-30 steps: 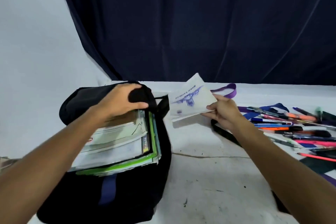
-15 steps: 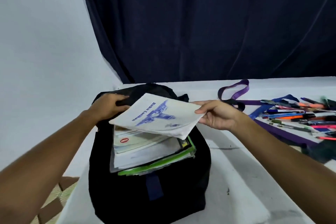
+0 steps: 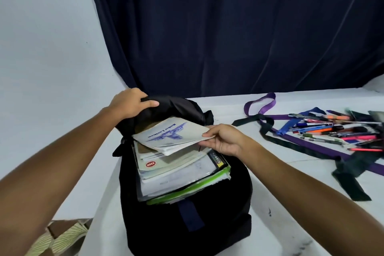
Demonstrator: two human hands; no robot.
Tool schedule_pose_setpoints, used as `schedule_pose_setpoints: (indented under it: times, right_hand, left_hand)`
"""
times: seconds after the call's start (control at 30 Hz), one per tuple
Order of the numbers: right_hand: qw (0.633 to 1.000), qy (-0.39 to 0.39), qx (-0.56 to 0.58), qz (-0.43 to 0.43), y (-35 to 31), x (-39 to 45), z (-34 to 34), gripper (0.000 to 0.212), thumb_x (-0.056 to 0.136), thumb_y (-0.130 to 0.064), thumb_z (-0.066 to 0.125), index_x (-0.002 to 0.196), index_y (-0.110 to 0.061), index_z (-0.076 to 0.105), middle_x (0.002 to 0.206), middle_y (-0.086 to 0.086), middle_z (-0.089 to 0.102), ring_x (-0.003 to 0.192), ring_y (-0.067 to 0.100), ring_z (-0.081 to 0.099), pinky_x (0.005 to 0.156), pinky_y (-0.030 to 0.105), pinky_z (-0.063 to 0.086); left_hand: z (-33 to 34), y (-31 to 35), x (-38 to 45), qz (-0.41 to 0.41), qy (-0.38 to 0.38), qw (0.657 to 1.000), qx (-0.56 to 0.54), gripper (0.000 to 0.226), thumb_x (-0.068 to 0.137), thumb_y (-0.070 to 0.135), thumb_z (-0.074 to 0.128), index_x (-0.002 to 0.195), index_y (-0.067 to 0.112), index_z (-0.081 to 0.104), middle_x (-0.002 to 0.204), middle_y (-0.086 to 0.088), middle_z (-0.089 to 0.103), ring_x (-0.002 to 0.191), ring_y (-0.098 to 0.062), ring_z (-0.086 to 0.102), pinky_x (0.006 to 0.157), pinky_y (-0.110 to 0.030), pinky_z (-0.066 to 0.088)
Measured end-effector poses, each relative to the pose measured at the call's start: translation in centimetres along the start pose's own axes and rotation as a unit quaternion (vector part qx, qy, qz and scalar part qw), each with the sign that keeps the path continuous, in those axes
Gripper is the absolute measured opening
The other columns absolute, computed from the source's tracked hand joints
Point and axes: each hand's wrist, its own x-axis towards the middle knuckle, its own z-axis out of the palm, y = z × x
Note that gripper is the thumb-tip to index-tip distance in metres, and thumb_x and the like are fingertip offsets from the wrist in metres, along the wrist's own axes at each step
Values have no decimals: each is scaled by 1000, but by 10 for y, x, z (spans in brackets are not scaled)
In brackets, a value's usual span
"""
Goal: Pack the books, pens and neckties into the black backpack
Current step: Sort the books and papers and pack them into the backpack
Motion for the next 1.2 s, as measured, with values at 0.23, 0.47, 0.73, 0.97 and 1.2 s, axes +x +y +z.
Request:
schedule_pose_setpoints:
  times: [0.23, 0.47, 0.73, 0.97, 1.2]
  right_hand:
    - [999, 44, 25, -17, 15, 32, 49, 27, 89, 22, 43, 112, 12, 53, 117, 29, 62, 98, 44, 65, 60, 43, 61]
    - [987, 100, -122, -37, 13, 36, 68, 18, 92, 6, 57, 109, 6, 53, 110, 22, 64, 83, 36, 71, 68, 41, 62]
    - [565, 86, -776, -267, 23, 22, 77, 55, 96, -55, 30, 134, -24, 54, 138, 13, 48, 128, 35, 43, 102, 46, 41]
    - [531, 1, -832, -161, 75, 50, 84, 74, 91, -73, 6, 155, -35, 8, 164, 11, -4, 147, 45, -10, 116, 60, -8]
    - [594, -33, -787, -165, 62, 47, 82, 69, 95, -69, 10, 152, -35, 26, 164, 11, 7, 149, 39, -1, 119, 55, -5]
  left_hand:
    - [-7, 4, 4, 3, -9, 1000, -19, 57, 87, 54, 62, 61, 4, 52, 58, -5, 52, 58, -21, 50, 56, -32, 34]
    - [-7, -4, 10, 3, -31, 997, -64, 58, 86, 52, 65, 58, 6, 42, 55, -5, 41, 54, -21, 41, 56, -32, 31]
    - [-4, -4, 13, 3, -31, 996, -80, 58, 86, 52, 66, 59, 7, 40, 56, -7, 38, 54, -21, 40, 57, -32, 31]
    - [-6, -2, 5, 0, -39, 994, -98, 60, 86, 48, 67, 55, 11, 32, 54, -4, 33, 53, -20, 34, 56, -33, 28]
    - [6, -2, -7, -17, -45, 996, -69, 53, 81, 55, 67, 57, 11, 54, 58, -6, 50, 57, -24, 51, 58, -33, 36]
